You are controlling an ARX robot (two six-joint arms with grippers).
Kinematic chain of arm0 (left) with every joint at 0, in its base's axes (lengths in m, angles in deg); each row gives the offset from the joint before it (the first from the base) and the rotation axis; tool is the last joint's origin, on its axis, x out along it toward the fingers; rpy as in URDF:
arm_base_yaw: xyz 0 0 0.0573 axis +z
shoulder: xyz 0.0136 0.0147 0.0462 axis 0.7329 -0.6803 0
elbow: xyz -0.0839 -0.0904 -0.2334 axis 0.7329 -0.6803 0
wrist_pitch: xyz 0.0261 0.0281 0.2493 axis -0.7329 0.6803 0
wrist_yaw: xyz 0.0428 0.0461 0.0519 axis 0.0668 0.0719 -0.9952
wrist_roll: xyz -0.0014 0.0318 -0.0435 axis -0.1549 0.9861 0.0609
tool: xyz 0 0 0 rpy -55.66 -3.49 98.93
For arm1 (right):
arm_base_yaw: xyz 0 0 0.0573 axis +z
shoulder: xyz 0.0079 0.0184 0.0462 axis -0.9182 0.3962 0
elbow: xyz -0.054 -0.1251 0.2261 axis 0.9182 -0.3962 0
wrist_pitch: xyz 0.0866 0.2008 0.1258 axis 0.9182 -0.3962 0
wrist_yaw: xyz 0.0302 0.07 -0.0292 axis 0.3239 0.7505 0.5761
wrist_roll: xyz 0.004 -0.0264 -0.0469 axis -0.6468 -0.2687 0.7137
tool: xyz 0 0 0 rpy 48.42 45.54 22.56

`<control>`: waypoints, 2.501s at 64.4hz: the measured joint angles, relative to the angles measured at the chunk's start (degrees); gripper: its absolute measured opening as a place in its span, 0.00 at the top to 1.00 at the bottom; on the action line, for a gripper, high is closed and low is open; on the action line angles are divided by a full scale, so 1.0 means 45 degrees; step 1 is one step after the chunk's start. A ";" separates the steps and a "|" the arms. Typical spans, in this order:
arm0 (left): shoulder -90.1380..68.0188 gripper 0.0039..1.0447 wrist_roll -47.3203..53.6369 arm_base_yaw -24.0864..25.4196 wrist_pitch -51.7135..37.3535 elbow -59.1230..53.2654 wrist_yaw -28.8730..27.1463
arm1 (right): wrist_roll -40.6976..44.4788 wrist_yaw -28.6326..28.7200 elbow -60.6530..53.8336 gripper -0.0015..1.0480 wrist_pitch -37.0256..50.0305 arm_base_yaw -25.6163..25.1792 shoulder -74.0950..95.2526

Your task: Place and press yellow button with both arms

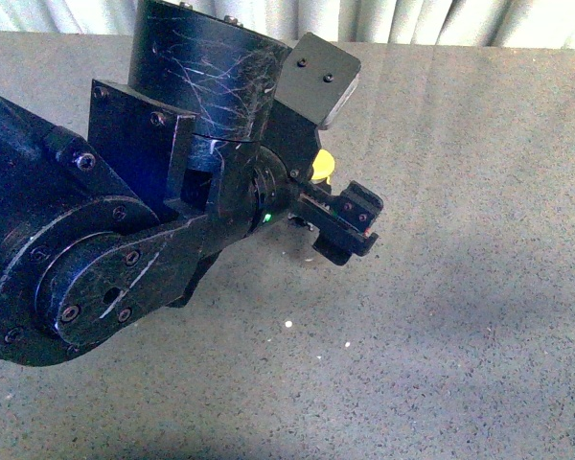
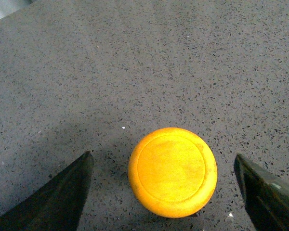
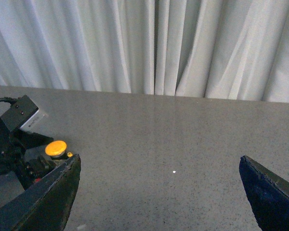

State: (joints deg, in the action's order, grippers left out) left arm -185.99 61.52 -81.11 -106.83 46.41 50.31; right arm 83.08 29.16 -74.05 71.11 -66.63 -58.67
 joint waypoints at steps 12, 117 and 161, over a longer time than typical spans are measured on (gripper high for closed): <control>0.0549 0.09 -0.0005 0.0170 -0.0015 -0.0529 0.0112 | 0.0000 0.0000 0.0000 0.09 0.0000 0.0000 0.0000; 1.8544 0.99 -0.2263 0.7494 0.1341 -1.1317 0.0306 | 0.2229 0.1525 0.8175 0.09 0.0860 0.3002 1.5664; 2.3304 0.99 -0.2263 0.7499 0.5775 -1.1346 0.0301 | 0.1205 -0.0194 1.3508 0.89 -0.0044 0.4964 2.2814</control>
State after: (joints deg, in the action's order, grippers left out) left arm -81.12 51.34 -47.36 -80.85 -4.64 51.67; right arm 88.50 28.29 -13.26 70.92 -44.29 44.00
